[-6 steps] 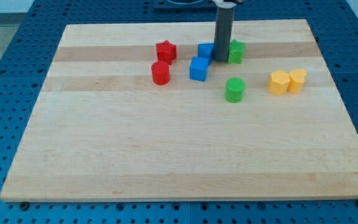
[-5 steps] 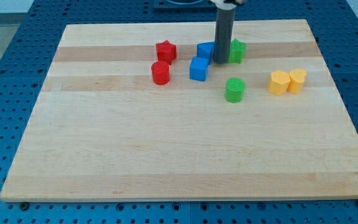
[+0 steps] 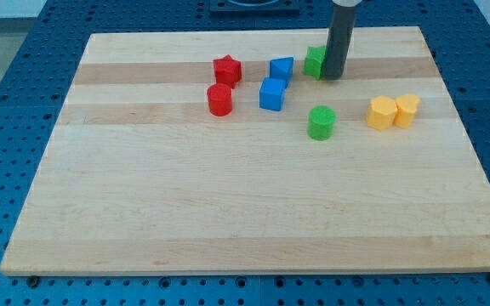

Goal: Arrange the blue blocksgreen star horizontally in a row

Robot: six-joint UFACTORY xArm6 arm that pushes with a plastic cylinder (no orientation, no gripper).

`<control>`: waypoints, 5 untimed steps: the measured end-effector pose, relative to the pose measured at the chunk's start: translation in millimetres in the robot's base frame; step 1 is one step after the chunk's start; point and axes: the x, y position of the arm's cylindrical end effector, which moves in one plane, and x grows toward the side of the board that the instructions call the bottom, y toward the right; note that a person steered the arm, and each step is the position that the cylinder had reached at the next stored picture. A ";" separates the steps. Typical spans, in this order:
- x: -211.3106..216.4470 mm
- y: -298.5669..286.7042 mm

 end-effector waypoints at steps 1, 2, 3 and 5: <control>-4.9 0.0; -30.6 0.0; -39.7 -0.1; 51.1 -0.3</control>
